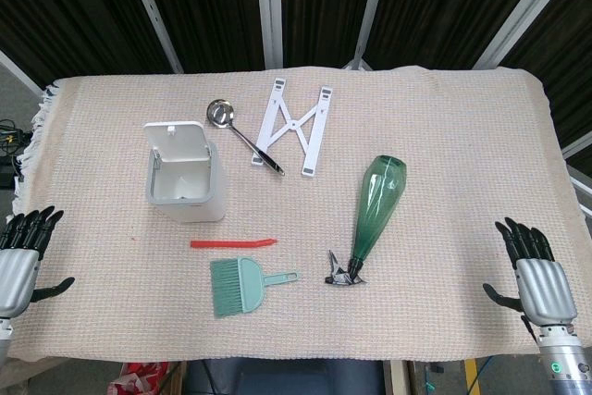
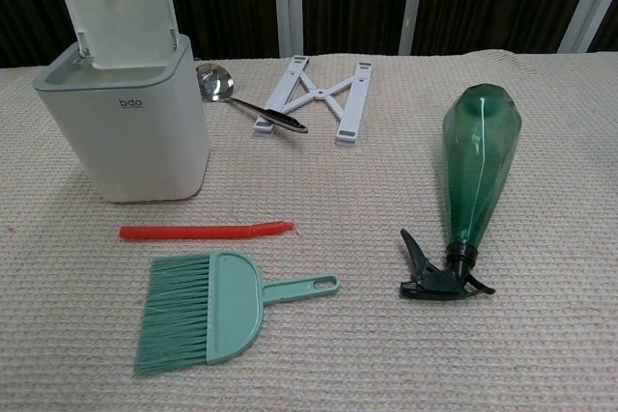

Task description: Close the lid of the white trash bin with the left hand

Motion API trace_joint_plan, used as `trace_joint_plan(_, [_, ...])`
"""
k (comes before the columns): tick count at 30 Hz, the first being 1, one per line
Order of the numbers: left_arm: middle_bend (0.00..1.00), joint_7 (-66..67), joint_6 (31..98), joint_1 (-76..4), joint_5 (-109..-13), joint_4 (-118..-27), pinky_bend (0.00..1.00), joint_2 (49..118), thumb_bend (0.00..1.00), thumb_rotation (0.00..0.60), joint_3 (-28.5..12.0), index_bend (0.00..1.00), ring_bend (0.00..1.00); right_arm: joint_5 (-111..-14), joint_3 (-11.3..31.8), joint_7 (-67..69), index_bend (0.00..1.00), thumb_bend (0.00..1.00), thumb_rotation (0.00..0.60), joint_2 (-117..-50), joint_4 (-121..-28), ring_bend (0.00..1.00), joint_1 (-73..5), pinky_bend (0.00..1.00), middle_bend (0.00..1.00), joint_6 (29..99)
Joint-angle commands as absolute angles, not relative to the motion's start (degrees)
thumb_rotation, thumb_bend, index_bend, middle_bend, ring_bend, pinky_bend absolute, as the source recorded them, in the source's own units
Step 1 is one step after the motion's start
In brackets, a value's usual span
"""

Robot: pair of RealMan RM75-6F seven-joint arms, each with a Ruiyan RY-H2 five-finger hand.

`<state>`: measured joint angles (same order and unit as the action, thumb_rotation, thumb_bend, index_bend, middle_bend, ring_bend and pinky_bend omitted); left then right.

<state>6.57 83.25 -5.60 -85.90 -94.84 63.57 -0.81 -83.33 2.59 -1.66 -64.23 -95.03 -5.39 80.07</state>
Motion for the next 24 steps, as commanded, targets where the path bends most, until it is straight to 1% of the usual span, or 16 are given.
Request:
trace_joint_plan(1, [0.00, 6.60, 83.26, -5.59, -85.92, -94.84, 0.00, 63.57, 0.07, 0.600, -0.80, 0.00, 0.00, -83.35, 2.58, -1.64, 0.00, 0.23, 0.600, -64.22, -95.04, 0.00, -5.38, 0.00, 0.00, 80.08])
trace_joint_plan(15, [0.00, 6.31, 83.64, -5.37, -85.70, -95.04, 0.00, 63.06, 0.07, 0.600, -0.98, 0.00, 0.00, -83.34, 2.85, -1.50, 0.00, 0.23, 0.600, -64.55, -95.09, 0.00, -5.57, 0.00, 0.00, 80.13])
trace_joint_plan(17, [0.00, 6.26, 83.70, -5.41, -85.32, -95.30, 0.00, 62.76, 0.09, 0.600, -1.29, 0.00, 0.00, -83.31, 2.94, -1.36, 0.00, 0.23, 0.600, -64.69, -95.00, 0.00, -5.62, 0.00, 0.00, 80.13])
trace_joint_plan(18, [0.00, 6.27, 83.82, -5.45, -85.04, -95.65, 0.03, 62.50, 0.11, 0.600, -1.60, 0.00, 0.00, -83.30, 2.99, -1.19, 0.00, 0.23, 0.600, -64.76, -95.00, 0.00, -5.66, 0.00, 0.00, 80.11])
trace_joint_plan(19, [0.03, 6.30, 83.98, -5.56, -84.78, -96.09, 0.10, 62.25, 0.17, 0.600, -2.00, 0.00, 0.01, -83.32, 3.02, -1.08, 0.00, 0.23, 0.600, -64.81, -94.98, 0.00, -5.69, 0.00, 0.00, 80.12])
trace_joint_plan(21, [0.14, 6.56, 84.22, -5.99, -84.21, -97.09, 0.27, 61.75, 0.26, 0.600, -3.02, 0.00, 0.10, -83.40, 3.04, -0.88, 0.00, 0.23, 0.600, -64.91, -94.95, 0.00, -5.75, 0.00, 0.00, 80.08])
trace_joint_plan(22, [0.26, 6.87, 84.17, -6.44, -83.75, -97.89, 0.39, 61.35, 0.32, 0.600, -3.80, 0.00, 0.22, -83.38, 3.05, -0.74, 0.00, 0.23, 0.600, -64.97, -94.95, 0.00, -5.78, 0.00, 0.00, 80.03])
trace_joint_plan(23, [0.35, 7.33, 83.98, -7.01, -83.25, -98.75, 0.47, 60.92, 0.36, 0.600, -4.63, 0.00, 0.31, -83.35, 3.09, -0.58, 0.00, 0.23, 0.600, -65.05, -94.96, 0.00, -5.82, 0.00, 0.00, 79.99])
trace_joint_plan(24, [0.48, 8.11, 83.57, -7.71, -82.68, -99.60, 0.56, 60.42, 0.41, 0.600, -5.48, 0.00, 0.43, -83.32, 3.11, -0.49, 0.00, 0.23, 0.600, -65.12, -94.96, 0.00, -5.86, 0.00, 0.00, 79.93])
